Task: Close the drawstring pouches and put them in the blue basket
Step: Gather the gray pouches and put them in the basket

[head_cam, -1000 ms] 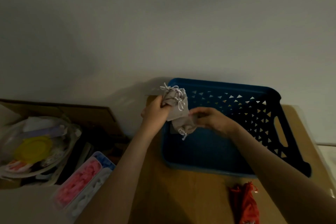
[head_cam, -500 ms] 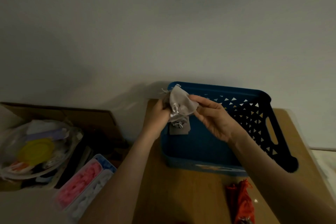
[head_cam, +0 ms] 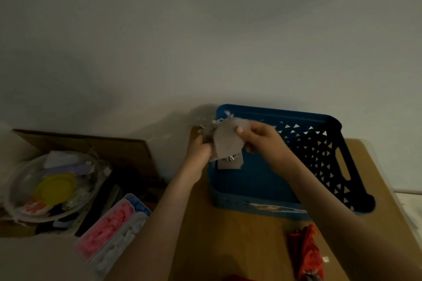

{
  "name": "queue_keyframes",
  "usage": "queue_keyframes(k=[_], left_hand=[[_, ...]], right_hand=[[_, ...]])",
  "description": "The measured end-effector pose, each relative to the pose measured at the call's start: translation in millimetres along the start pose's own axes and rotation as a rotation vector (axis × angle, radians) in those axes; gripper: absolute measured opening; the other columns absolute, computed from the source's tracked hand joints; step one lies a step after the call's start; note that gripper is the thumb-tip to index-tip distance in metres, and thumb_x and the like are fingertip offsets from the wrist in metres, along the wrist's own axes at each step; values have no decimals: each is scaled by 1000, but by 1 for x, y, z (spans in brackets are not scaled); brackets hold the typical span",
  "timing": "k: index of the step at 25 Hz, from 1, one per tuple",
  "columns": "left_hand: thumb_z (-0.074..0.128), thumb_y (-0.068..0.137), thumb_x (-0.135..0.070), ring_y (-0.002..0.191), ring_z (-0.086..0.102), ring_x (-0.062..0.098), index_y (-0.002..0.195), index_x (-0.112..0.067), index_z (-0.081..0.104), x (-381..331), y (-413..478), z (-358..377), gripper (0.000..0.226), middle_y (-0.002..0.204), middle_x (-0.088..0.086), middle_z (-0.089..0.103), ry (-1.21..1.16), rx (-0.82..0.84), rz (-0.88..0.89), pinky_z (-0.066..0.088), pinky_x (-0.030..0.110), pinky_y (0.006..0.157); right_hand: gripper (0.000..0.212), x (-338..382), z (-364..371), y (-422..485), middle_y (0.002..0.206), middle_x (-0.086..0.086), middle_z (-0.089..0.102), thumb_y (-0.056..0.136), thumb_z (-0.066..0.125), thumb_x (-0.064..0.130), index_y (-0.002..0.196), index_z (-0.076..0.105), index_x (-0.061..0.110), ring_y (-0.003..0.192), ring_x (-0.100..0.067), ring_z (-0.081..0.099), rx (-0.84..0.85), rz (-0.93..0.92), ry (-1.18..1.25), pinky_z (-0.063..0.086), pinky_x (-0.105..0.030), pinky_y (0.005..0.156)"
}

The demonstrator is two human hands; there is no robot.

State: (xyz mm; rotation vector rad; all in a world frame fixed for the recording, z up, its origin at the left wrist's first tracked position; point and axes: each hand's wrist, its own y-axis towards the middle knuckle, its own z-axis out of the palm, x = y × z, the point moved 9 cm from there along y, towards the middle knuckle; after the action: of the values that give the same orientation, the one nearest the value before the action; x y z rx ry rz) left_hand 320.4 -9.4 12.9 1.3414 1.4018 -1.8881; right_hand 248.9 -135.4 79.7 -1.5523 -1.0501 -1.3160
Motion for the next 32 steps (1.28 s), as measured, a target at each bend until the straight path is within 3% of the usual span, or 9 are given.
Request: queue_keyframes(k=[2,5,10,13,15,19,24,28,32], left_hand=[[41,101,-30,72,56,13,110,-18,55,1,-4,5,21,85,1,59,7,22,-11,44,20,53],[39,101,-25,75,54,10,119,-17,55,-1,-5,5,26,85,-4,57,37,65,42,41,20,59],[37,102,-21,87,55,1,111,-28,55,-11,-7,7,22,101,-10,59,22,182,142,43,14,67],[40,101,-19,101,56,4,119,-30,54,-10,-3,1,26,113,-8,59,38,224,192,44,15,78],[50,97,-18,114,53,10,114,-34,57,-6,1,-1,25,124,-7,55,118,253,213,41,21,89],[58,91,-15,121,38,7,122,-17,56,-1,15,-10,32,137,-7,35,94,227,211,32,24,95],[63,80,-50,125,47,17,113,-38,54,48,44,-23,36,131,-5,53,-128,99,-41,34,41,109],[58,74,-68,116,58,23,125,-23,60,86,54,1,68,124,4,63,-234,208,-246,42,43,104],[49,83,-60,105,64,24,111,-19,67,90,58,13,53,112,8,70,-309,251,-276,48,39,95]], right_hand=[[16,-20,10,4,85,-6,65,95,57,19,98,63,5,70,-4,63,15,91,-87,54,-22,65],[20,-39,8,9,103,-14,66,92,61,18,105,60,4,96,-27,64,-71,131,-184,55,-46,85],[30,-41,5,17,103,-10,60,88,67,24,107,51,7,94,-24,59,-184,157,-294,51,-39,80],[37,-46,8,25,116,-10,58,86,67,16,119,52,11,103,-22,58,-88,155,-236,53,-37,87],[28,-53,12,25,110,-9,64,88,62,5,115,59,12,98,-19,61,13,194,-108,53,-31,83],[22,-81,3,28,98,-11,69,86,56,-7,99,68,6,90,-20,64,22,266,-54,52,-29,82],[25,-150,-12,37,86,-18,64,83,48,-16,88,67,1,76,-24,55,-5,519,-201,45,-30,69],[20,-190,-6,45,69,-11,64,84,48,-15,81,62,-2,61,-15,61,107,727,-321,53,-22,56],[11,-216,-2,52,69,-11,61,85,54,-2,75,59,1,63,-20,60,149,771,-479,55,-32,65]])
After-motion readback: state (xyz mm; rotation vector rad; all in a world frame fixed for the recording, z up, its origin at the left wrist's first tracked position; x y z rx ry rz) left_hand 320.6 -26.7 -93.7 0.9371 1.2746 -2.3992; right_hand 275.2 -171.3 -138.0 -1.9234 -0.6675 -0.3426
